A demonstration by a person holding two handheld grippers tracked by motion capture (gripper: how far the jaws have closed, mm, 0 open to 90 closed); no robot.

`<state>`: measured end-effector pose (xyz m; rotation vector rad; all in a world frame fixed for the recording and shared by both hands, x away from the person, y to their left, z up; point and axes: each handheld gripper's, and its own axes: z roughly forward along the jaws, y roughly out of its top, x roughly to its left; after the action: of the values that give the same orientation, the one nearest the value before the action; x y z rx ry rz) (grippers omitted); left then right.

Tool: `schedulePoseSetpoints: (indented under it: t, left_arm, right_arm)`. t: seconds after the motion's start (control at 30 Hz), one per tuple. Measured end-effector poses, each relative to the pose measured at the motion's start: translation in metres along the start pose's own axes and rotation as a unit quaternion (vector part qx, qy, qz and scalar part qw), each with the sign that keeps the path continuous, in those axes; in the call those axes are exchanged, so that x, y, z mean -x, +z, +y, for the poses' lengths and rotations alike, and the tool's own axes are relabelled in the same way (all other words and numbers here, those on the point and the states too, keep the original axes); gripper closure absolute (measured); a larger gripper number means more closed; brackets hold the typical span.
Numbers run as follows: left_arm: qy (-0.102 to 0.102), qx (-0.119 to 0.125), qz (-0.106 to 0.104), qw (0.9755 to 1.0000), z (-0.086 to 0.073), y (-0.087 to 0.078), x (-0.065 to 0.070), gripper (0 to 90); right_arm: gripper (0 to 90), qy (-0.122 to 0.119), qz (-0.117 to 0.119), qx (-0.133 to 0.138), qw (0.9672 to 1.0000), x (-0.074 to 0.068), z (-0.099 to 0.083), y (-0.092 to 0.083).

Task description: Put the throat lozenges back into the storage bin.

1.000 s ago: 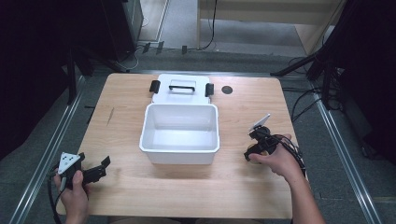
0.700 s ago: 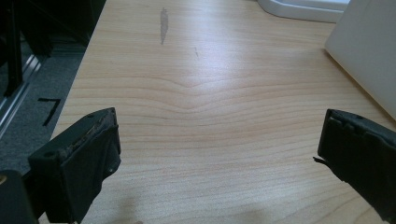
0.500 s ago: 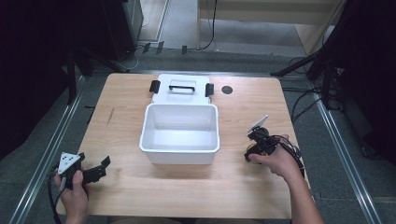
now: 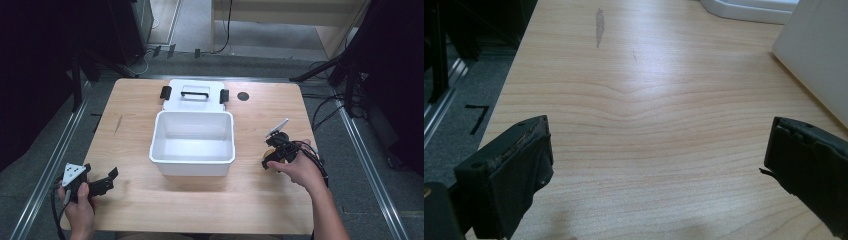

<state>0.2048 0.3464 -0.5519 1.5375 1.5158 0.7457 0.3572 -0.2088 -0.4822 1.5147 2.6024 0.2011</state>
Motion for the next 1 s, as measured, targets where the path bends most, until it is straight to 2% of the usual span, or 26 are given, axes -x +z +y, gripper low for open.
schedulePoseSetpoints:
  t: [1.0]
  left_arm:
    - [-0.002, -0.001, -0.002, 1.0, 0.0, 0.0, 0.0, 0.0]
  right_arm:
    - [20.4, -0.055, 0.01, 0.024, 0.9981, -0.015, 0.031, -0.051]
